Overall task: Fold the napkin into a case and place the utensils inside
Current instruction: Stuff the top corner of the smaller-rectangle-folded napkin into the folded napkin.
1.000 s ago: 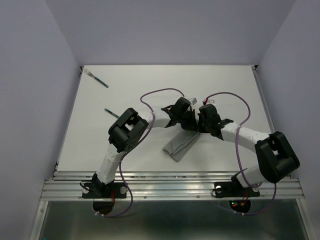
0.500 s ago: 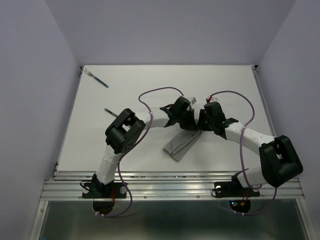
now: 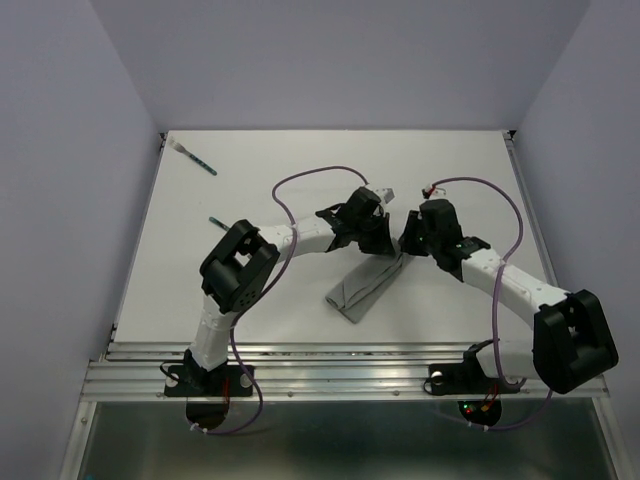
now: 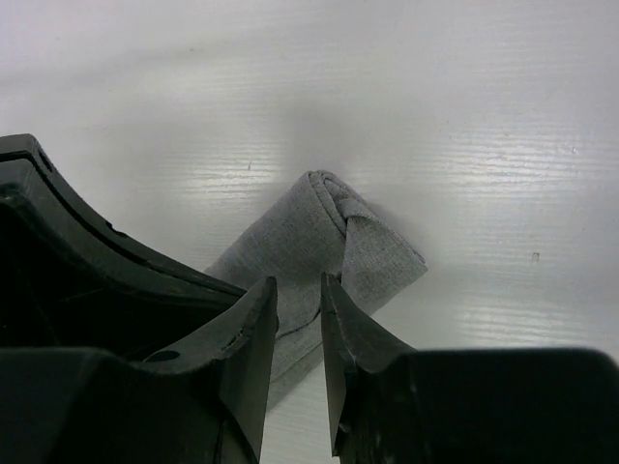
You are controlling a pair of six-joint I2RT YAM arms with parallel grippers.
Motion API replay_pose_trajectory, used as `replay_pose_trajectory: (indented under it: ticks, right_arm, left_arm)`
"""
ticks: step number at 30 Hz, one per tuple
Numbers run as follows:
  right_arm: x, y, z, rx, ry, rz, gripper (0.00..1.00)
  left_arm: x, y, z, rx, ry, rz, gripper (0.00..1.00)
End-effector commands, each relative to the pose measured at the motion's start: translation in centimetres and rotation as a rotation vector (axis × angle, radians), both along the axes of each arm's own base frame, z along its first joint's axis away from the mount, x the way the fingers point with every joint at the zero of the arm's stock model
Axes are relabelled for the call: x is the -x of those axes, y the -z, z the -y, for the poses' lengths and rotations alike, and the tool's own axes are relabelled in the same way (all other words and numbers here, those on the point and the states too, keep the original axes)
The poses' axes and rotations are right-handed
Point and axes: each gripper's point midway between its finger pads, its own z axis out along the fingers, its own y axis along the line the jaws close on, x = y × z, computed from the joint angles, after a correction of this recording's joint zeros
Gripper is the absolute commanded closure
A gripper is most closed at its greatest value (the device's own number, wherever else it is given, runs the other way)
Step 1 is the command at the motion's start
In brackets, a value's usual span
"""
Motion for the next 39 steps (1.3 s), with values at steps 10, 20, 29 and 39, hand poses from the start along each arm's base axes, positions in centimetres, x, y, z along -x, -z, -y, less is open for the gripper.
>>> replay_pose_trajectory:
  ticks: [10,20,29,39]
  right_arm:
    - [-0.9,3.2,0.9,0.090,0.021,-0.088,0.67]
    - [-1.2,3.0,1.4,0.103,0.052,-0.067,0.96]
    - [-1.0,2.5,0.6,0.058,0.025,-0.058,0.99]
    - [-0.8,1.3,0.0,0.020,-0.002,-0.037,0.99]
  left_arm:
    - [-2.0,0.5,1.7,-0.007,0.004,0.035,1.00]
    - [-2.0,1.8,2.4,-0.009,0.024,0.010,1.00]
    - [-1.4,1.6,3.6,0.024,0.057,-0.007,1.00]
    - [-0.7,2.7,4.5,0.037,0.080,-0.042,1.00]
